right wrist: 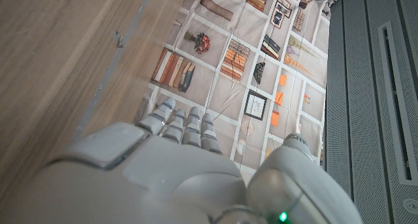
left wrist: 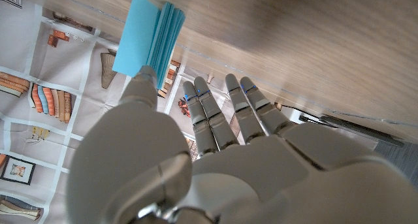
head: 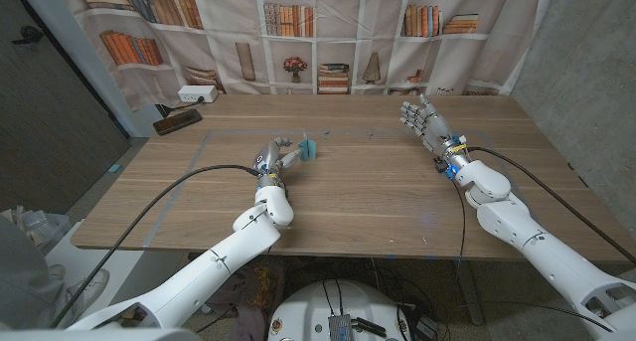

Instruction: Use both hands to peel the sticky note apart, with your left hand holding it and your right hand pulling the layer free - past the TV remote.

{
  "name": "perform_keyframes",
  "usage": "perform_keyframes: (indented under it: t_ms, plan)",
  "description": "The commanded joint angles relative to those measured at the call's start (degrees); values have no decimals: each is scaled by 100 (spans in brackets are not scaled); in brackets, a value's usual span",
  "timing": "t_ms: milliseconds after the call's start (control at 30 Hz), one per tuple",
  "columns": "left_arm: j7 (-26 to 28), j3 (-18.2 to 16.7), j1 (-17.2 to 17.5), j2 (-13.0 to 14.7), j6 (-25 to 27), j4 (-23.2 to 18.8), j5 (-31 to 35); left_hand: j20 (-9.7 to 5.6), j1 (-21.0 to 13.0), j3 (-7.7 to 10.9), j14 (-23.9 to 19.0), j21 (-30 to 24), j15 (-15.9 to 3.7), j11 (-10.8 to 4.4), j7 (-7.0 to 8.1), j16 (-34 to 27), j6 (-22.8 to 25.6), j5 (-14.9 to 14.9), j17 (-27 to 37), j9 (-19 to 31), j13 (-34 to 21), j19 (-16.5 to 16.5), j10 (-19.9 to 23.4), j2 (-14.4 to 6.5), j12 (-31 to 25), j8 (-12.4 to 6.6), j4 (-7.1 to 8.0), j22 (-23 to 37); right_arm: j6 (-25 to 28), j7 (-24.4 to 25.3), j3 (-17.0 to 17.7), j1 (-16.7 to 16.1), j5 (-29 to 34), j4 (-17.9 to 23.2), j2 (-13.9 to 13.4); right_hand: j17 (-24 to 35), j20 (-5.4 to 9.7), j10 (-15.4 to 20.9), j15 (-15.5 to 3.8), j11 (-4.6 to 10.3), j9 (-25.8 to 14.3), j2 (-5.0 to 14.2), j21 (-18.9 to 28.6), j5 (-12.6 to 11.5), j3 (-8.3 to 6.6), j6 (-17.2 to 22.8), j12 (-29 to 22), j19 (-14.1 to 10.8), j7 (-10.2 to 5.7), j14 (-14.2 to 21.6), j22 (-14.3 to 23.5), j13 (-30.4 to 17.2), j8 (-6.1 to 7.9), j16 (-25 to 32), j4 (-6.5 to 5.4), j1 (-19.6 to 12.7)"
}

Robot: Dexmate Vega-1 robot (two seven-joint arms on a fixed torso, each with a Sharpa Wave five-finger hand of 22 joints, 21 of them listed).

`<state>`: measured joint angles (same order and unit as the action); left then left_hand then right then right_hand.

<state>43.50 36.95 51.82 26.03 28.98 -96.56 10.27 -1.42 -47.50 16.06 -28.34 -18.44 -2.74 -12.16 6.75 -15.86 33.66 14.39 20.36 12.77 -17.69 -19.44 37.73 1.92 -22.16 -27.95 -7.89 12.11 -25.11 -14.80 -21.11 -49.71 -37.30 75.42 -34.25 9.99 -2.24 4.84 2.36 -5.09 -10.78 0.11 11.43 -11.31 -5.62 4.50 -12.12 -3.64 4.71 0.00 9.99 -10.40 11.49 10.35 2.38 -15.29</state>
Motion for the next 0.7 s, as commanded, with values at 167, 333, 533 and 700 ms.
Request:
perform_keyframes:
  t_ms: [167, 333, 533, 700]
  plan:
    - [-117, 184, -185, 7, 109, 120, 161, 18, -67, 34, -43, -30, -929, -4, 8, 30, 49, -24, 19, -11, -10, 1, -4, -21, 11, -22, 30, 29, 6, 6, -5, 0, 4, -9, 16, 14, -30, 13, -7, 35, -20, 35, -2, -11, -2, 15, 12, -10, 12, -6, 32, -15, -22, 11, 37, -36]
    - [-164, 216, -224, -5, 89, 165, 173, 18, -65, 31, -52, -29, -927, -2, 19, 32, 52, -29, 22, -16, -10, 11, 13, -19, 9, -22, 35, 29, 21, 13, -4, -1, -2, -13, 16, 14, -30, 12, -1, 41, -20, 37, -3, -10, 0, 3, 12, -12, 12, -4, 32, -15, -27, 11, 39, -35]
    - [-171, 197, -234, -32, 62, 218, 134, 17, -60, 27, -52, -30, -924, -1, 22, 38, 51, -35, 25, -23, -10, 11, 19, -16, 12, -21, 42, 29, 33, 14, -3, 5, 2, -35, 8, 14, -22, 13, -6, 46, -20, 41, -3, -10, 2, 7, 12, -16, 14, -1, 32, -15, -25, 12, 42, -35]
    - [-174, 226, -233, -32, -42, 255, 134, 18, -52, 21, -52, -31, -921, -2, 11, 44, 61, -40, 28, -29, -10, 14, 24, -7, 15, -23, 49, 29, 34, 13, -10, 31, 13, -73, 20, 14, -23, 14, -8, 46, -20, 44, -4, -10, 4, 7, 13, -17, 13, 1, 32, -15, -25, 13, 44, -35]
